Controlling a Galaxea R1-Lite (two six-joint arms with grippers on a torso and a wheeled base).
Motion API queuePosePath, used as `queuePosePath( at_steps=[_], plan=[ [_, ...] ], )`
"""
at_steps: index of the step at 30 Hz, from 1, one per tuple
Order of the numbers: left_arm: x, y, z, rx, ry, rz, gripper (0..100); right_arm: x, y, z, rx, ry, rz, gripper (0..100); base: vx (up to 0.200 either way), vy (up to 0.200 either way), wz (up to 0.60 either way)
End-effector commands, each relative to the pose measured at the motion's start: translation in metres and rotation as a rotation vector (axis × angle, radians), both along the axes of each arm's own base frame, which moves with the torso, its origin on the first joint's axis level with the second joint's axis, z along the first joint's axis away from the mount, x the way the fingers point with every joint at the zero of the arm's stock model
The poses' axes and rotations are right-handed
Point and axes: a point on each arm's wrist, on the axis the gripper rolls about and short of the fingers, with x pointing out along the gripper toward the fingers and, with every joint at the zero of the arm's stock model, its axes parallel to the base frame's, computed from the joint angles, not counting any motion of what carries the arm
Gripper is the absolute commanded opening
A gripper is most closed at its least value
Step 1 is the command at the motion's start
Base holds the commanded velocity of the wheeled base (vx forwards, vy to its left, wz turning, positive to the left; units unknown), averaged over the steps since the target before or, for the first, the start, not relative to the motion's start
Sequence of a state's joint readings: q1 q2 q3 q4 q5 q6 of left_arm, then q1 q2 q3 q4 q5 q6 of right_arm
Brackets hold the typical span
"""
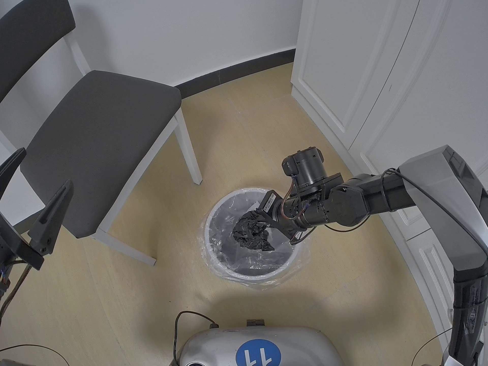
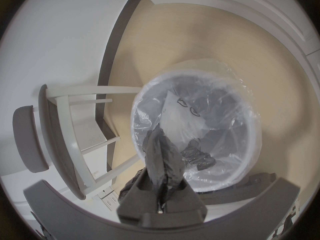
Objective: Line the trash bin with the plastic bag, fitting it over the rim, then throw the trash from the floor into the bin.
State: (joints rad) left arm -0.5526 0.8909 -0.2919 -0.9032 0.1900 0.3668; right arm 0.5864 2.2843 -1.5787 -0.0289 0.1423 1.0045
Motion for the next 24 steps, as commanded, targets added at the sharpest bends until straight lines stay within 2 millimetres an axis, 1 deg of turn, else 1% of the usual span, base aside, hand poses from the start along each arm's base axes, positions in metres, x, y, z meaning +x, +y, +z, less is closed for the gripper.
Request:
queuePosePath(
  at_steps=[1,3,4,5,8,10,11,15,16,18,24],
  plan=[
    [0.000,0.000,0.000,0.000,0.001,0.000,100,0.008,0.001,-0.010,0.001,0.001,-0.011,0,0.000,0.000,0.00],
    [0.000,0.000,-0.001,0.002,0.003,0.000,100,0.010,0.003,-0.001,0.071,-0.045,-0.038,0,0.000,0.000,0.00],
    [0.000,0.000,-0.001,0.002,0.003,0.000,100,0.010,0.004,-0.001,0.081,-0.050,-0.043,0,0.000,0.000,0.00],
    [0.000,0.000,-0.001,0.001,0.002,0.000,100,0.009,0.006,0.004,0.132,-0.088,-0.057,0,0.000,0.000,0.00],
    [-0.001,0.000,0.000,-0.001,-0.004,0.001,100,0.001,0.005,0.012,0.183,-0.147,-0.053,0,0.000,0.000,0.00],
    [-0.001,0.001,0.000,0.000,-0.006,0.001,100,-0.006,0.004,0.013,0.194,-0.165,-0.043,0,0.000,0.000,0.00],
    [-0.001,0.001,0.000,0.009,-0.007,0.004,100,-0.013,0.007,0.012,0.196,-0.166,-0.027,0,0.000,0.000,0.00],
    [-0.001,0.001,-0.001,0.022,-0.011,0.008,100,-0.027,0.020,0.002,0.156,-0.115,0.015,0,0.000,0.000,0.00],
    [-0.001,0.001,-0.001,0.023,-0.011,0.009,100,-0.028,0.020,0.002,0.153,-0.113,0.017,0,0.000,0.000,0.00],
    [-0.002,0.001,-0.001,0.023,-0.016,0.008,100,-0.030,0.020,-0.004,0.097,-0.052,0.023,0,0.000,0.000,0.00],
    [-0.003,0.002,0.000,0.023,-0.018,0.004,100,-0.033,0.019,0.001,0.009,0.057,0.025,0,0.000,0.000,0.00]
  ],
)
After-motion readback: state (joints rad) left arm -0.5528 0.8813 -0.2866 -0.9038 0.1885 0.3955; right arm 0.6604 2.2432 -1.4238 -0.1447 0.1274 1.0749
